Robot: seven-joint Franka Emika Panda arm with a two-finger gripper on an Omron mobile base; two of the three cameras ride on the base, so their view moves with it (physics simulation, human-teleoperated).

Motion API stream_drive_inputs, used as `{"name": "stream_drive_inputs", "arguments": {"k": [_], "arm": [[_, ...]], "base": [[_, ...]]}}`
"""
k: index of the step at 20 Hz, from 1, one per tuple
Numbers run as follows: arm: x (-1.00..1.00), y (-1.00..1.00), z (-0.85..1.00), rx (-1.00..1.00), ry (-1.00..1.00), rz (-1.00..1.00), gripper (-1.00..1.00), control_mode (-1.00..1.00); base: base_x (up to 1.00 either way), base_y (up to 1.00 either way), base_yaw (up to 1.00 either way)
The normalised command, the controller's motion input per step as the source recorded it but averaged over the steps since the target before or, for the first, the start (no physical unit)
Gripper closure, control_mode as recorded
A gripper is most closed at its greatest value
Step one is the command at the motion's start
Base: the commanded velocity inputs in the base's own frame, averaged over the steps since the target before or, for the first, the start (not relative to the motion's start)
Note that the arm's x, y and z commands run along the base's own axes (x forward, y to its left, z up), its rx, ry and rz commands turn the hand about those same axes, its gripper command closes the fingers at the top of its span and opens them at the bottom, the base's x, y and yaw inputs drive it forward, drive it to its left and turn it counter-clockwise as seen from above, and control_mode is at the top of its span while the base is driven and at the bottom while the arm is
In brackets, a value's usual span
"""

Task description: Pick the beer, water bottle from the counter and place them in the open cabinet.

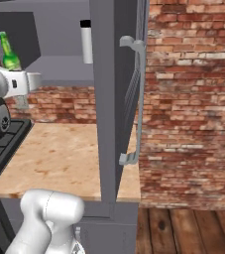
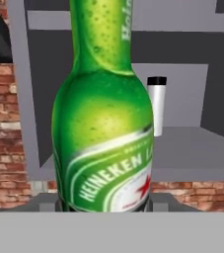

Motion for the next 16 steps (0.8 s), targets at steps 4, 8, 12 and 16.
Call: {"name": "stream_drive_inputs", "arguments": {"k": [4,8,12,16], "arm": [[0.44,-0.17,0.09,0.15,0.06,0.00,1.00,-1.00],[0.55,0.00,0.19,0.11,0.05,0.00,1.00,-1.00],[0.67,0.01,0.03,0.00,0.04,0.00,1.00,-1.00],[0.59,0.00,0.00,-0.01,0.00,0.00,1.00,-1.00]], "base": [[0.00,0.00,0.00],[0.00,0.00,0.00],[0.00,0.00,0.00],[0.00,0.00,0.00]]}}
